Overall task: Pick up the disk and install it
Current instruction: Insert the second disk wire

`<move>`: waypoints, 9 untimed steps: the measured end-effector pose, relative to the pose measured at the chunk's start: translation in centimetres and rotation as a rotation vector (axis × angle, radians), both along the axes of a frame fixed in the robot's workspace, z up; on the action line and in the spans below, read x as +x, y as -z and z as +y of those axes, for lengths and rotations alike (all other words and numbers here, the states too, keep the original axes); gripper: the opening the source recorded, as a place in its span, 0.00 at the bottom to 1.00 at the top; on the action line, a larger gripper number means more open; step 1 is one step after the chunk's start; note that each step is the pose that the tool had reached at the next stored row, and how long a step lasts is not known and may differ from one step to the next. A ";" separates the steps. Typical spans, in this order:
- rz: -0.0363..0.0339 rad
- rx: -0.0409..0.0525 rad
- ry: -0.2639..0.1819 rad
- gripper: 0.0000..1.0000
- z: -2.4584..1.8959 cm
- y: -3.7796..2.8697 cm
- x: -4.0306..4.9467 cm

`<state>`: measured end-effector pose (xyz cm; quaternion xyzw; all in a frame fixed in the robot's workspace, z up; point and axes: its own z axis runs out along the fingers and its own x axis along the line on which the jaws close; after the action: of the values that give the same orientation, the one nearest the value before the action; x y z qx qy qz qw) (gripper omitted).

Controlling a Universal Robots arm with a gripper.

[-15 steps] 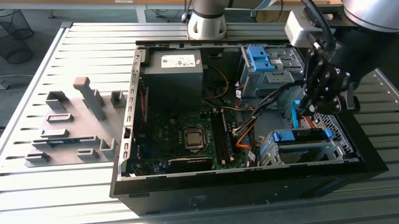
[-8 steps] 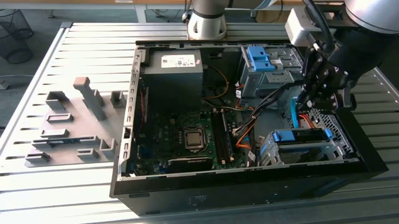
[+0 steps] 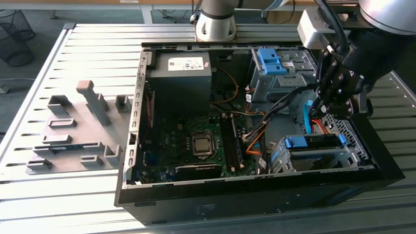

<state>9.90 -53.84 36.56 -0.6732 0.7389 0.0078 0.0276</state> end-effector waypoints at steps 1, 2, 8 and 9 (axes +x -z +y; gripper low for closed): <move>-0.0001 -0.0001 0.000 0.16 0.00 -0.01 0.00; 0.0000 -0.0003 0.000 0.16 0.00 -0.01 -0.01; -0.0001 -0.0002 0.000 0.16 0.01 -0.01 0.00; -0.0001 -0.0001 0.000 0.16 0.01 -0.01 0.04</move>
<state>9.94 -53.84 36.56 -0.6732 0.7389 0.0077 0.0276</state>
